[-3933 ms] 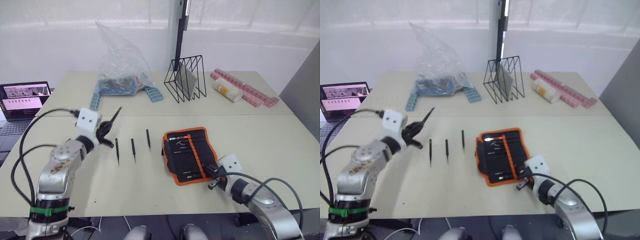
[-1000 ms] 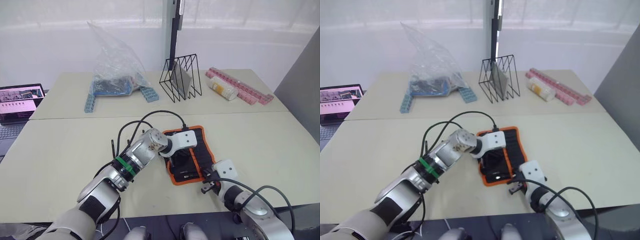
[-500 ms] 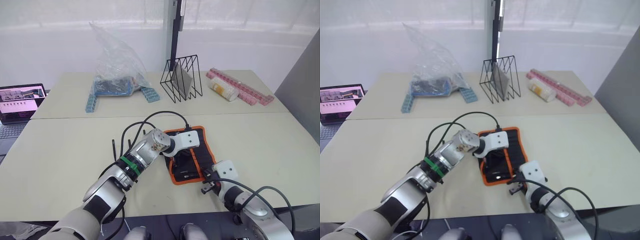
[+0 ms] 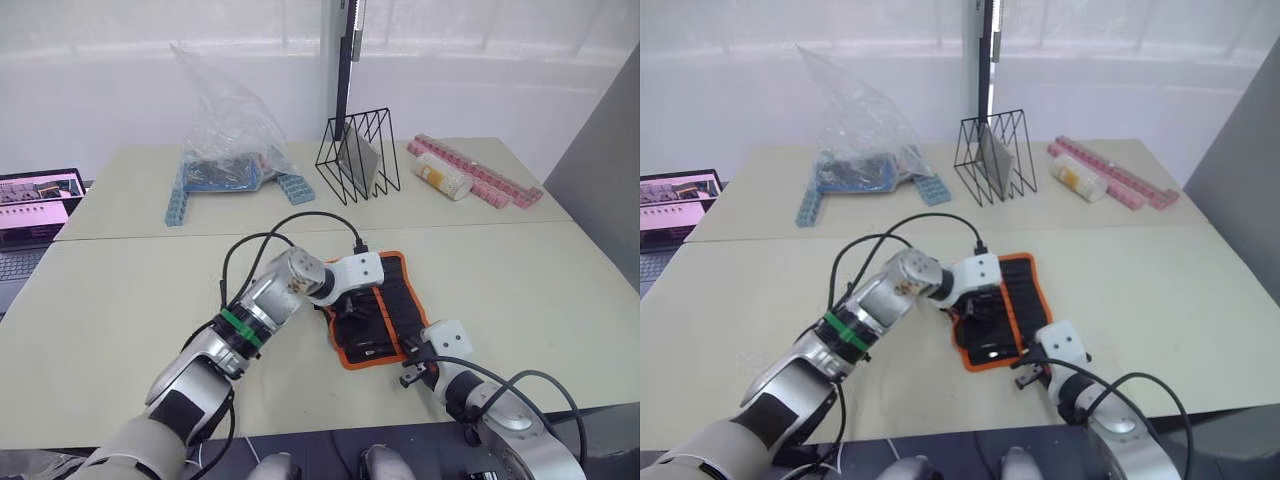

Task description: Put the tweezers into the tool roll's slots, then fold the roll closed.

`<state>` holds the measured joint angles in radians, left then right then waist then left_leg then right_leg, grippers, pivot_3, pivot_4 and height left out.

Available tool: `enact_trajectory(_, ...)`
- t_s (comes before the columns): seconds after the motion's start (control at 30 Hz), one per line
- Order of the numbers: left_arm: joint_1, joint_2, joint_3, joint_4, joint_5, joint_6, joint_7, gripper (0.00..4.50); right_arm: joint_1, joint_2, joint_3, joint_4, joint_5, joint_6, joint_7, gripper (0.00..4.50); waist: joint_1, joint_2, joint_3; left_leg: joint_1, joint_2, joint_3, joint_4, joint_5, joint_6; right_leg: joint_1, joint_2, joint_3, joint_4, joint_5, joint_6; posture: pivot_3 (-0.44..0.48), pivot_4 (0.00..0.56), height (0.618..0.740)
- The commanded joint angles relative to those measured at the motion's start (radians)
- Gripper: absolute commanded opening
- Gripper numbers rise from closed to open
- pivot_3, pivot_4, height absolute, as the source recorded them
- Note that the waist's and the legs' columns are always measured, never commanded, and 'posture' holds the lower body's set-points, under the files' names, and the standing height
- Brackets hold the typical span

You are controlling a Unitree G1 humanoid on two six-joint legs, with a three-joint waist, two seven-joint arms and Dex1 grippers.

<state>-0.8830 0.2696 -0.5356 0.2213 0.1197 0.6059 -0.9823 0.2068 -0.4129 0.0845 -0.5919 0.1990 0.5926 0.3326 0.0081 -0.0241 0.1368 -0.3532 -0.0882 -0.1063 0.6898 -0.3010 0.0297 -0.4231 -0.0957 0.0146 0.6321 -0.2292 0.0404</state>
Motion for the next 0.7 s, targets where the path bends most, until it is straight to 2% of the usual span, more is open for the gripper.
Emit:
enact_trajectory(0.03,0.007,0.029,0.063,-0.123,-0.036,0.043,-0.009,4.47,0.003,0.001,0.036,0.034,0.002,0.01,0.028,0.0,-0.002,0.0,0.0,0.0,0.0,0.0,0.0,0.0,0.0,0.0,0.0,0.0,0.0,0.0,0.0,0.0,0.15,0.724)
enact_trajectory(0.13,0.081,0.106,0.176,-0.244,-0.106,0.077,-0.014,4.47,-0.014,-0.003,0.03,0.05,0.003,0.006,0.038,0.0,-0.017,0.001,0.0,0.0,0.0,0.0,0.0,0.0,0.0,-0.001,0.0,0.001,0.001,0.0,0.0,0.0,0.15,0.724)
enact_trajectory(0.2,0.162,0.152,0.284,-0.314,-0.167,0.043,-0.002,4.47,-0.025,-0.006,0.026,0.062,0.003,0.002,0.048,0.0,-0.023,0.001,-0.001,0.001,0.001,0.0,-0.001,0.0,0.0,-0.002,0.001,0.003,0.002,0.0,-0.001,0.0,0.15,0.724)
enact_trajectory(0.33,0.305,0.255,0.442,-0.369,-0.216,-0.064,0.029,4.47,-0.05,-0.012,0.026,0.087,0.001,-0.009,0.067,0.0,-0.022,0.002,-0.001,0.002,0.001,0.0,-0.003,0.001,-0.001,-0.003,0.001,0.004,0.002,0.0,-0.002,0.0,0.15,0.724)
enact_trajectory(0.43,0.395,0.32,0.545,-0.405,-0.266,-0.055,0.038,4.47,-0.065,-0.017,0.022,0.106,0.001,-0.017,0.083,0.0,-0.019,0.002,-0.001,0.002,0.0,0.0,-0.003,0.001,-0.001,-0.002,0.0,0.003,0.001,0.0,-0.003,0.0,0.15,0.724)
enact_trajectory(0.57,0.632,0.411,0.759,-0.46,-0.348,-0.063,0.027,4.47,-0.085,-0.026,0.015,0.132,0.001,-0.028,0.106,0.0,-0.028,0.003,-0.001,0.003,0.0,0.0,-0.003,0.0,-0.001,-0.002,0.0,0.004,0.001,0.0,-0.003,0.0,0.15,0.724)
enact_trajectory(0.63,0.69,0.427,0.797,-0.474,-0.369,-0.075,0.035,4.47,-0.086,-0.029,0.012,0.138,0.0,-0.034,0.114,0.0,-0.021,0.002,-0.001,0.005,0.0,0.0,-0.008,0.0,-0.001,-0.002,0.0,0.005,0.001,0.0,-0.003,0.0,0.15,0.724)
enact_trajectory(0.7,0.851,0.428,0.915,-0.507,-0.4,-0.09,0.029,4.47,-0.089,-0.038,0.002,0.15,0.003,-0.041,0.127,0.0,-0.017,0.001,-0.001,0.006,0.0,0.0,-0.009,0.0,-0.001,-0.002,0.0,0.003,0.0,-0.001,-0.004,0.0,0.15,0.724)
